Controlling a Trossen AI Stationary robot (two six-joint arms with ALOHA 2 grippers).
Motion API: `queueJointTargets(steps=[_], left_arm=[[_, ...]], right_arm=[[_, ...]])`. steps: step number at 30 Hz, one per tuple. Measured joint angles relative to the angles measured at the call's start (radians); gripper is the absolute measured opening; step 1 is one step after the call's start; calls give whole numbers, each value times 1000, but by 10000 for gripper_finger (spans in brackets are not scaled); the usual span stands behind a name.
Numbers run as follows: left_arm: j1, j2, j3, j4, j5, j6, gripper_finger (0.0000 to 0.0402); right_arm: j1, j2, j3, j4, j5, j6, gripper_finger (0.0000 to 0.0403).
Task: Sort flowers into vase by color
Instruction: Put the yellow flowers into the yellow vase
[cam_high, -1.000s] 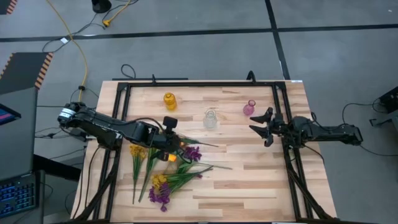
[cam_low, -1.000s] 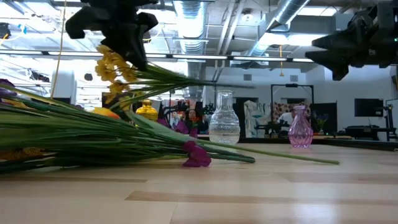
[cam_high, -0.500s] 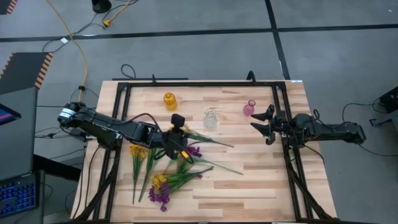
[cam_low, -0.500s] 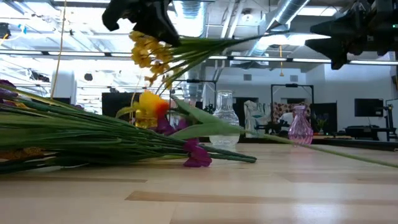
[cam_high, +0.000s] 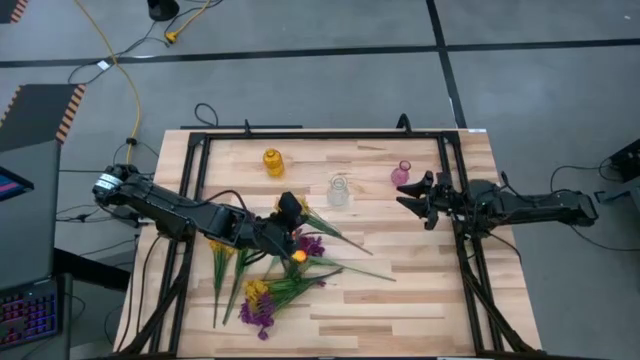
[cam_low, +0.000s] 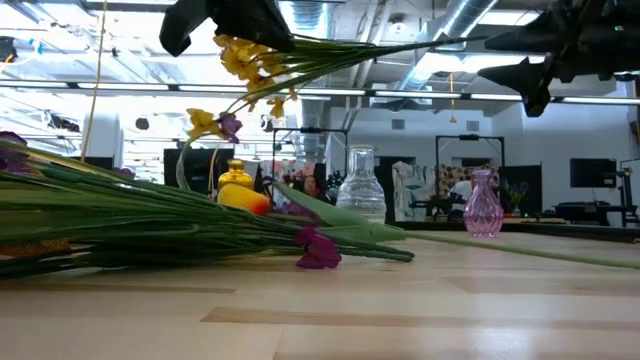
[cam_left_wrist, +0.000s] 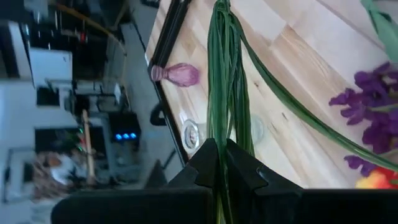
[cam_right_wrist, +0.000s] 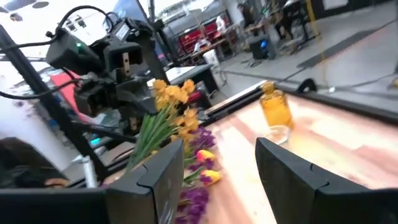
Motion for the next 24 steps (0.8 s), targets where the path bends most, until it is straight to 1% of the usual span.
queueJointTargets(steps=[2,7,12,18,24], left_arm=[[-4,0,0,0,4,24,0],[-5,0,0,0,28,3,0],[-5,0,0,0,31,-21,0],[-4,0,0,-1,31,-21,0],[0,3,0,-2,31,-21,0]], right_arm=[[0,37,25,2,-26,17,226],[0,160,90,1,-62,-2,226],[0,290,172,-3,-86,-78,226],[0,453,300,-17,-124,-147,226],[26,621,456,-111,-132,-242,226]])
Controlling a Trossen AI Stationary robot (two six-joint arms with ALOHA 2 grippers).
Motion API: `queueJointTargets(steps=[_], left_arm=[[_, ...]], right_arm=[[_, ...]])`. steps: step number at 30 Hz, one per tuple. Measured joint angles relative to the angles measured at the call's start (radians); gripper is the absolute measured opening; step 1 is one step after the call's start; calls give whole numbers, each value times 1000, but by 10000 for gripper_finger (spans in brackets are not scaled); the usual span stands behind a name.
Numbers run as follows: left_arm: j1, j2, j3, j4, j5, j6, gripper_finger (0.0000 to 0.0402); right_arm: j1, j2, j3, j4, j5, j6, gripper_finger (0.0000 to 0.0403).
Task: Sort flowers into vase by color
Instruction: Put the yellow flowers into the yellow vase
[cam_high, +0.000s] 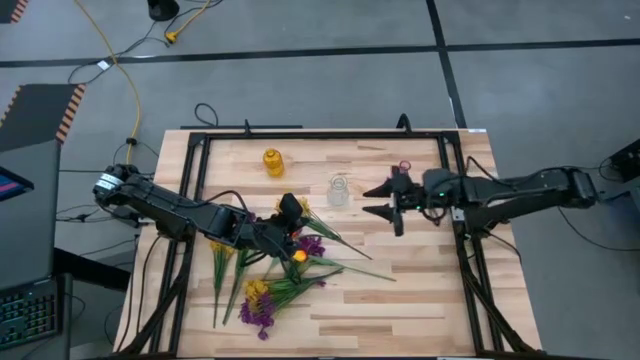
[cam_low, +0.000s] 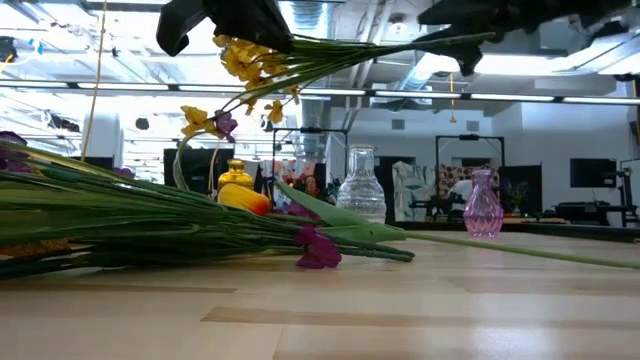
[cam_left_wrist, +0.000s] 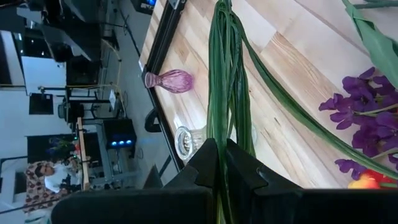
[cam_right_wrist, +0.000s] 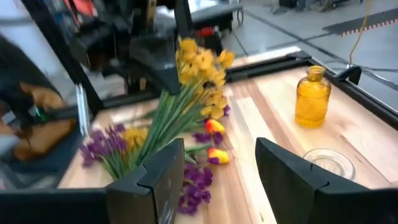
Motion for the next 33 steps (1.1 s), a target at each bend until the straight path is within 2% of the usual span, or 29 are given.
queueJointTargets(steps=[8,15,33], left_arm=[[13,0,0,0,0,-1,0],[14,0,0,0,0,0,0],[15,0,0,-10,0,-1,0]], right_arm=[[54,209,221,-175,0,-82,226],[69,366,403,-335,1,-75,226],[93,680,817,-765,-20,-63,226]])
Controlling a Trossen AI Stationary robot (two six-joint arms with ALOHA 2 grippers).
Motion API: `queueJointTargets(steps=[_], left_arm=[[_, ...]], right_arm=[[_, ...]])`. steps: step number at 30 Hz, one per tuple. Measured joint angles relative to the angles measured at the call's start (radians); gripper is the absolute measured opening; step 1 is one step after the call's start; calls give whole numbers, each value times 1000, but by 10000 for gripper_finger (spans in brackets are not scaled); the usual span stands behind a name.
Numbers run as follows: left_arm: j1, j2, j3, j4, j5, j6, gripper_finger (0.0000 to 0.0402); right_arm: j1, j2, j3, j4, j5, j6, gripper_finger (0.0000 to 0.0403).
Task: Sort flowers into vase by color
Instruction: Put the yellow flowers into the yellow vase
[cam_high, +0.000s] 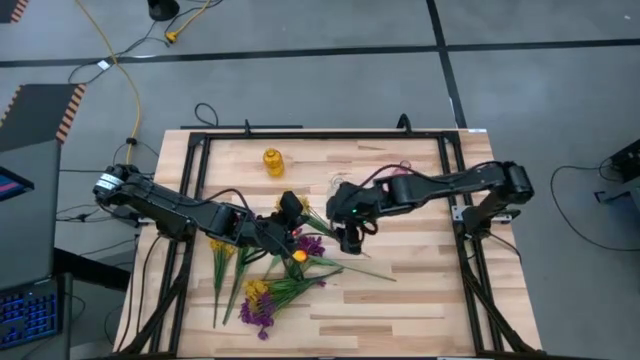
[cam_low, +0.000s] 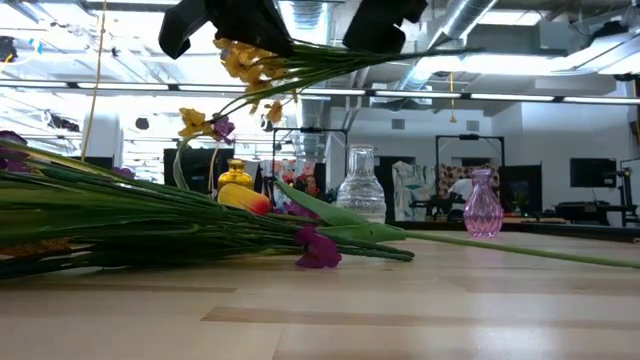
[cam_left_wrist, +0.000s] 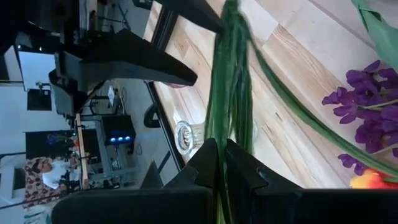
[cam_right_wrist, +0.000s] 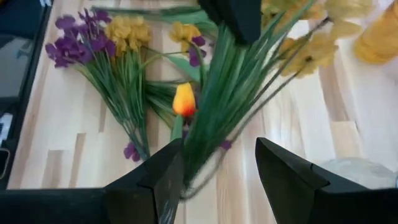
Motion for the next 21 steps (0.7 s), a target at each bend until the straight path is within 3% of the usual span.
queueJointTargets(steps=[7,21], left_arm=[[0,0,0,-6,-1,-1,0],[0,0,0,12,-5,0,0]], right_arm=[[10,43,112,-79,0,23,226],[10,131,120,-97,-1,45,226]])
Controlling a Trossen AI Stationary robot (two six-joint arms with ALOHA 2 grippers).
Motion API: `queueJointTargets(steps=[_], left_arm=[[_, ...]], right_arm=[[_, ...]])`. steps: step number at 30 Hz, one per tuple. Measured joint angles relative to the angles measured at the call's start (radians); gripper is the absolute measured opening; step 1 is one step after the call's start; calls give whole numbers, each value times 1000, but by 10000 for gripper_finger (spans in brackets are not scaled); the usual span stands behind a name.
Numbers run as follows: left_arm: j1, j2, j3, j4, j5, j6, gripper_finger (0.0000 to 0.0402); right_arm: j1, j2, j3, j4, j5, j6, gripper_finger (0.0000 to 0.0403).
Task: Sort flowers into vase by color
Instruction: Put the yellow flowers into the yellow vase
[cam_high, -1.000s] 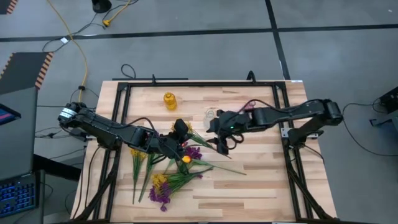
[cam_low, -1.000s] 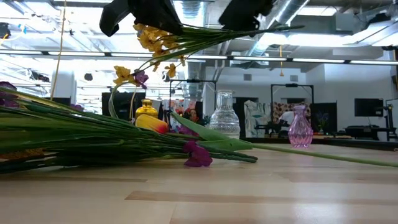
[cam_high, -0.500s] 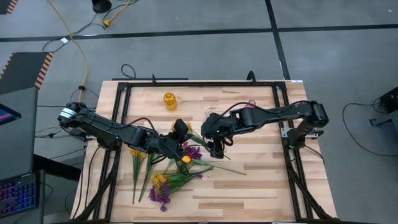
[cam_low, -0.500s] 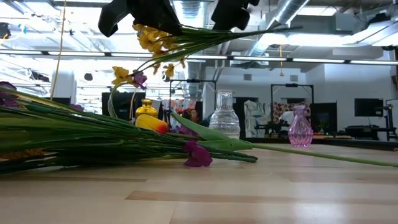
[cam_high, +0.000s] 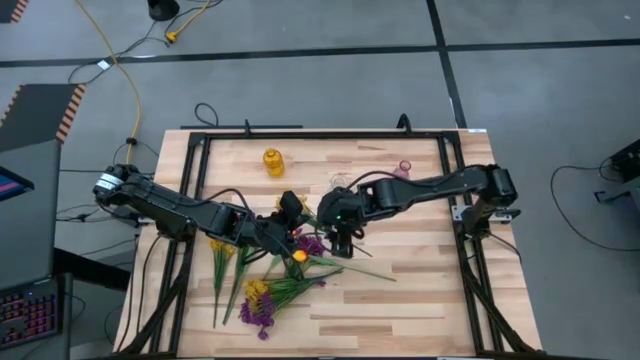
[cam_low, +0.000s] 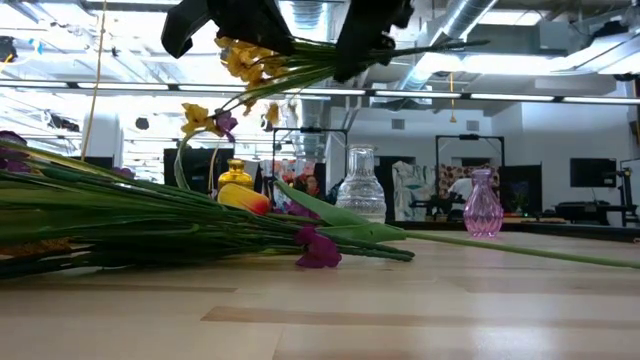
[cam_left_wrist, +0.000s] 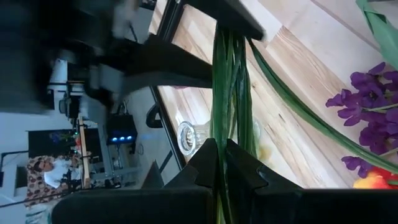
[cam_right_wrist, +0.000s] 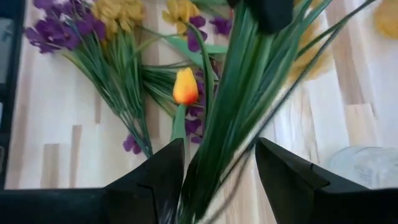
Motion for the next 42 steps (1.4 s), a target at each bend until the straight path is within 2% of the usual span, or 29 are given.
queueJointTargets(steps=[5,8,11,15,16,23,28,31,34,38,42], left_arm=[[0,0,0,1,0,0,0],[0,0,0,0,0,0,0],[0,0,0,0,0,-1,1],[0,0,0,17,-4,-52,15],[0,0,0,26,-8,-73,22],[-1,0,0,64,-79,-192,89],[-28,0,0,65,-224,-265,129],[-57,-5,0,63,-334,-325,138],[-86,-9,0,59,-391,-395,139],[-125,-13,0,58,-399,-499,139],[-159,-18,0,35,-390,-671,139]], right_arm=[[0,30,0,-3,0,0,223],[-1,30,0,5,0,-1,201],[-7,25,0,3,0,-2,149],[-12,23,0,1,1,-3,53],[-14,23,0,0,1,-6,39],[-14,22,0,2,5,-22,39],[-21,12,4,-8,54,-36,39],[-21,7,33,-66,148,-56,39],[-21,5,68,-88,218,-67,39],[-21,5,113,-93,275,-117,39],[-19,5,155,-93,298,-156,39]])
